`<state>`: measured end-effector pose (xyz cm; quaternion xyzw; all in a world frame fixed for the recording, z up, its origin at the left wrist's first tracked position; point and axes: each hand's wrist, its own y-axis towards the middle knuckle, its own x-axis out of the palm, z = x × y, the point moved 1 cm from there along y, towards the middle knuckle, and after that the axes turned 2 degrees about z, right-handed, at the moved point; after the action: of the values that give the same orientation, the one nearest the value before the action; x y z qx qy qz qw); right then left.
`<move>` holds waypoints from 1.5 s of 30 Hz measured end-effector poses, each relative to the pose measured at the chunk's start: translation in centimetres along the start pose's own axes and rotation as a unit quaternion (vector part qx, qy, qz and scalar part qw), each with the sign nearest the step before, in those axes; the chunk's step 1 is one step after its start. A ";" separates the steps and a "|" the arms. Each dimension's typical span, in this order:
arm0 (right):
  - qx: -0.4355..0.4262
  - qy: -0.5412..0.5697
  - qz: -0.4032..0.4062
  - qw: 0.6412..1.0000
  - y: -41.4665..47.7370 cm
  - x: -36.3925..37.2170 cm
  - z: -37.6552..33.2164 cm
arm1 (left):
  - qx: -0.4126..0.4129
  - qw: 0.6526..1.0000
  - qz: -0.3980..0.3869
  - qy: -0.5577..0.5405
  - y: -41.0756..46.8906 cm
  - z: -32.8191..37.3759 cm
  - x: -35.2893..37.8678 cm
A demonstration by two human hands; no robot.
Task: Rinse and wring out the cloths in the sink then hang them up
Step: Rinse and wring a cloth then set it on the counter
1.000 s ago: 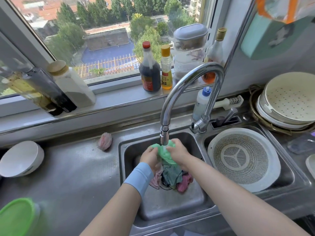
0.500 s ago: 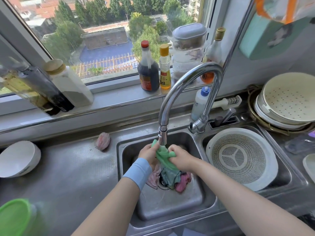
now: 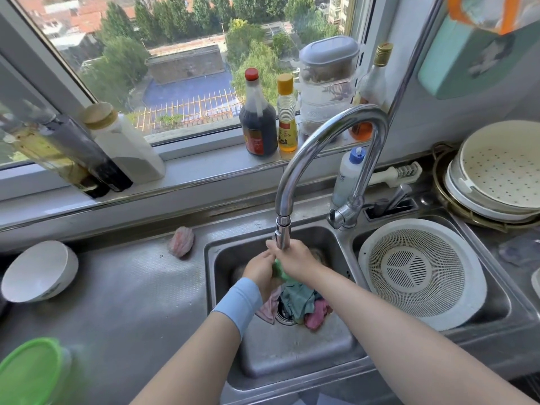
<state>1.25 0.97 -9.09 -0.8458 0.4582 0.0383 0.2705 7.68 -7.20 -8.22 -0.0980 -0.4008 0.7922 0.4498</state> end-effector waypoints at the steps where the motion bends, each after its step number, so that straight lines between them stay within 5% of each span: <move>1: 0.006 -0.010 0.014 1.000 0.0 0.1 0.2 | 0.009 1.000 -0.008 0.008 0.1 -0.1 0.0; 5: 0.014 -0.059 0.055 0.997 0.1 -0.7 0.6 | 0.044 0.999 -0.013 -0.012 0.3 -0.2 -0.1; 11: 0.038 0.010 -0.057 0.998 -1.1 -2.5 3.1 | 0.087 0.988 0.101 0.075 1.6 0.8 -0.8; 16: 0.094 0.152 -0.050 0.983 -1.9 -3.8 4.6 | 0.063 0.994 0.045 0.074 1.4 0.8 0.1; 21: 0.087 0.143 0.069 0.983 -0.7 -2.3 2.2 | 0.015 0.993 -0.075 0.089 0.2 -0.2 1.1; 24: 0.056 0.098 0.067 0.991 -0.2 -1.1 0.8 | 0.036 0.987 -0.105 0.117 0.0 -0.2 -0.1; 29: 0.060 0.041 0.072 0.995 0.7 -0.8 0.6 | 0.090 0.963 -0.011 0.255 0.7 0.2 -2.7; 35: 0.092 0.091 -0.076 0.989 0.4 -2.8 3.0 | 0.094 0.953 0.137 0.252 1.4 1.8 -4.7; 38: 0.042 0.032 -0.086 0.995 -0.1 -3.6 4.3 | 0.077 0.949 0.117 0.283 1.2 2.1 -4.1; 43: 0.005 -0.029 0.014 0.999 -0.1 -4.1 5.1 | 0.008 0.993 -0.003 0.116 1.0 2.4 -1.6; 45: 0.011 -0.051 0.039 0.998 0.0 -4.3 5.0 | 0.011 0.989 -0.010 0.146 1.1 2.5 -1.2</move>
<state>-0.33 6.69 -11.95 -0.8212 0.4768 0.0868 0.3013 6.39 -9.83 -7.57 -0.2039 -0.3232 0.7692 0.5122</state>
